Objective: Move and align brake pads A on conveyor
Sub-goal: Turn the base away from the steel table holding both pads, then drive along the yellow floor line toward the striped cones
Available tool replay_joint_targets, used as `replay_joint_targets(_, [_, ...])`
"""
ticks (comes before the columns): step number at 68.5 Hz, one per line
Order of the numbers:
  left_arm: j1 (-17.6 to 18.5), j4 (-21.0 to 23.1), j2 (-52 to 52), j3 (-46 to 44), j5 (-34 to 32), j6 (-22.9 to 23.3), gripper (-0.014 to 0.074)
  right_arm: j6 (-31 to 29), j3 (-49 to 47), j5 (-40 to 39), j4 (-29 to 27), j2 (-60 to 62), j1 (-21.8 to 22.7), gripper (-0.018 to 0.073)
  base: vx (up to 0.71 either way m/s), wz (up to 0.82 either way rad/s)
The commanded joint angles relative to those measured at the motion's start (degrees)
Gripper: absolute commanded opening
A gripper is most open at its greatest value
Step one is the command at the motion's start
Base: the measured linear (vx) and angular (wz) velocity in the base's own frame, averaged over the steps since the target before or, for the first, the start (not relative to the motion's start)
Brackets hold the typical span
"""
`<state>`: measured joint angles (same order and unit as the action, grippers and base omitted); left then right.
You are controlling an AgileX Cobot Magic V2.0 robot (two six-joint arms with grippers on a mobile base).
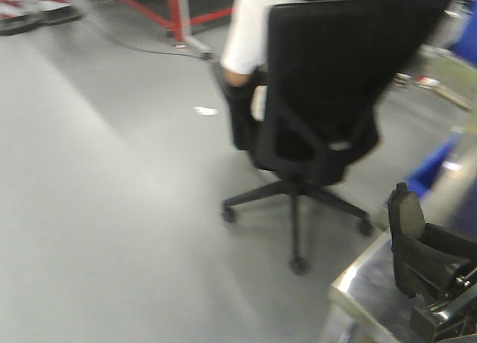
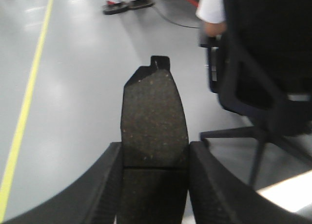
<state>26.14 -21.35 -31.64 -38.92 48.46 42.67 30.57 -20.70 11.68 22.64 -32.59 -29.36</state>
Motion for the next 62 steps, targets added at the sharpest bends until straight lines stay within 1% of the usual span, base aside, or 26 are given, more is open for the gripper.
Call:
replay_joint_targets(1, [0.47, -1.65, -0.08, -1.45, -4.1, -0.07, 0.0031, -0.25, -1.75, -4.78, 1.01, 0.15, 0.21, 0.0123, 0.02, 0.71])
replay_joint_targets(39, [0.47, -1.65, -0.08, -1.45, -4.1, -0.07, 0.0031, -0.25, -1.75, -4.78, 1.01, 0.15, 0.21, 0.0123, 0.03, 0.61])
replay_joint_targets(62, [0.47, -1.65, -0.08, -1.45, -4.1, -0.07, 0.0031, -0.25, -1.75, -4.78, 1.01, 0.15, 0.21, 0.0123, 0.05, 0.42])
